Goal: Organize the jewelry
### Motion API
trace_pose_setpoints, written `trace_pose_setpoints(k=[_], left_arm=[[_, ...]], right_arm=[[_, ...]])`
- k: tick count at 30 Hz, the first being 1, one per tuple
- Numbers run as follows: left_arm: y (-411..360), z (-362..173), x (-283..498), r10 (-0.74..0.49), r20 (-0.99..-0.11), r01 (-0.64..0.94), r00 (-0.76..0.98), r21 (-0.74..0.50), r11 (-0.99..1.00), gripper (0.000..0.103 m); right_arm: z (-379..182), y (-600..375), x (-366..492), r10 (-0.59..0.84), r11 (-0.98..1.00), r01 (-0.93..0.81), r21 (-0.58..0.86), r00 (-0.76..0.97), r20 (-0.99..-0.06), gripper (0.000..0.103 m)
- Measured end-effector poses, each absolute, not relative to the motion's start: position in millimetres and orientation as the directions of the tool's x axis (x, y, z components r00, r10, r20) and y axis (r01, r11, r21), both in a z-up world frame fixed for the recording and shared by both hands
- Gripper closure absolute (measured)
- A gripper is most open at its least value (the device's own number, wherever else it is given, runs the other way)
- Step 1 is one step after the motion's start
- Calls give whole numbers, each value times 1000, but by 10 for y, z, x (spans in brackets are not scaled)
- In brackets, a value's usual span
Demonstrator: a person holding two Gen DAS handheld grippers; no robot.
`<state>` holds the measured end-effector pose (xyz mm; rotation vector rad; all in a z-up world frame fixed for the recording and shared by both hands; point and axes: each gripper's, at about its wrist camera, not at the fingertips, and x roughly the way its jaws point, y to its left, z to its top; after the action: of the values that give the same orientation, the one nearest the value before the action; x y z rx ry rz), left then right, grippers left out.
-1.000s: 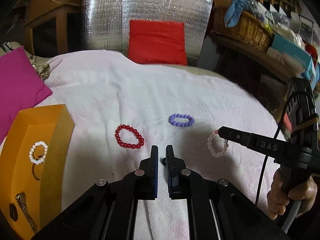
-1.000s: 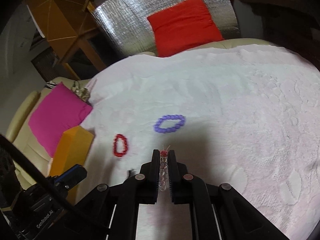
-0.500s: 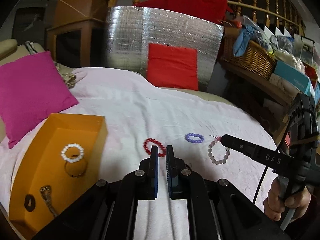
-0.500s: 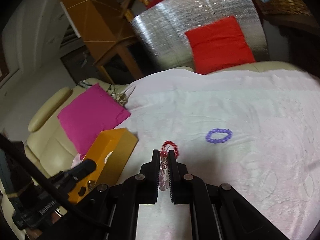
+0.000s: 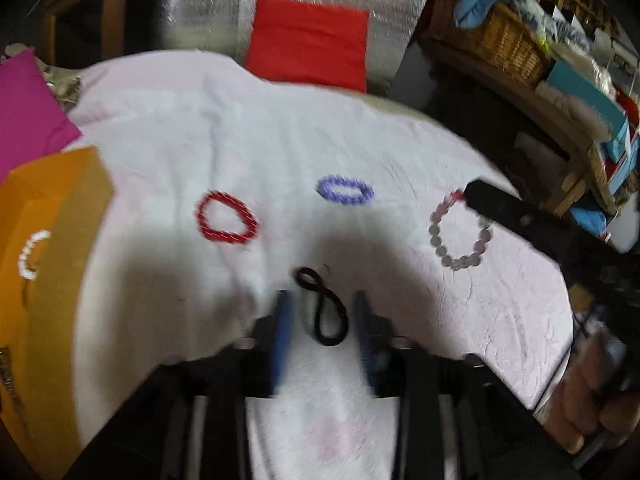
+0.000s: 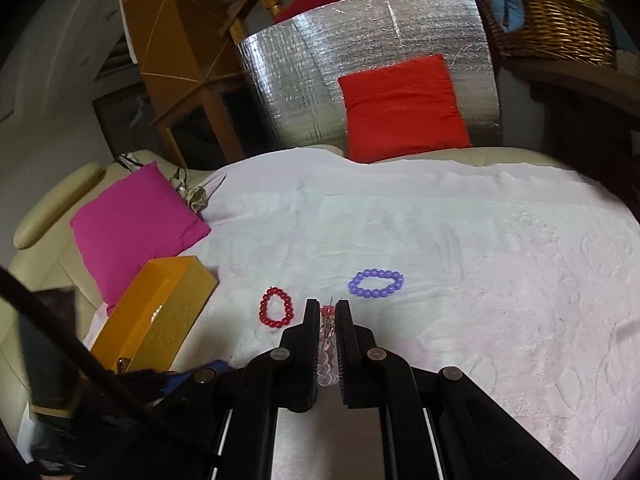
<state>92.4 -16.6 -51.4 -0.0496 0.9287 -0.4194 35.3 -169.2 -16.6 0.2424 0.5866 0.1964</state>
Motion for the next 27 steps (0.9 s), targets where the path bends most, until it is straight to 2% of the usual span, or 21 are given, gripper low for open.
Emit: trace_pose_setpoints(k=[5, 6, 7, 9, 12, 18, 22, 27], left_arm=[[-272, -712, 1054, -345, -803, 298, 486, -219, 929, 53], [-275, -740, 1081, -350, -805, 292, 478, -230, 928, 56], [-280, -767, 1100, -356, -806, 292, 474, -238, 927, 62], [-333, -823, 1128, -367, -812, 309, 454, -243, 920, 88], [-375, -864, 1143, -340, -821, 307, 459, -212, 928, 97], [-227, -615, 1063, -332, -773, 283, 541, -204, 937, 98], [20, -322, 857, -359, -703, 273, 614, -237, 932, 98], [359, 56, 546, -317, -611, 231, 725, -219, 948, 98]], right_arm=[[-161, -1804, 338, 286, 939, -124, 322, 803, -522, 94], [-151, -1833, 331, 293, 935, -127, 331, 803, -519, 94], [-146, -1839, 326, 296, 933, -128, 336, 803, -517, 94], [-136, -1870, 321, 301, 931, -130, 342, 802, -515, 94], [-124, -1917, 316, 306, 927, -128, 353, 803, -512, 94], [-85, -1954, 294, 308, 922, -127, 365, 813, -494, 94], [-82, -1891, 291, 323, 916, -138, 376, 810, -489, 94], [-56, -1651, 267, 360, 908, -183, 377, 801, -478, 94]])
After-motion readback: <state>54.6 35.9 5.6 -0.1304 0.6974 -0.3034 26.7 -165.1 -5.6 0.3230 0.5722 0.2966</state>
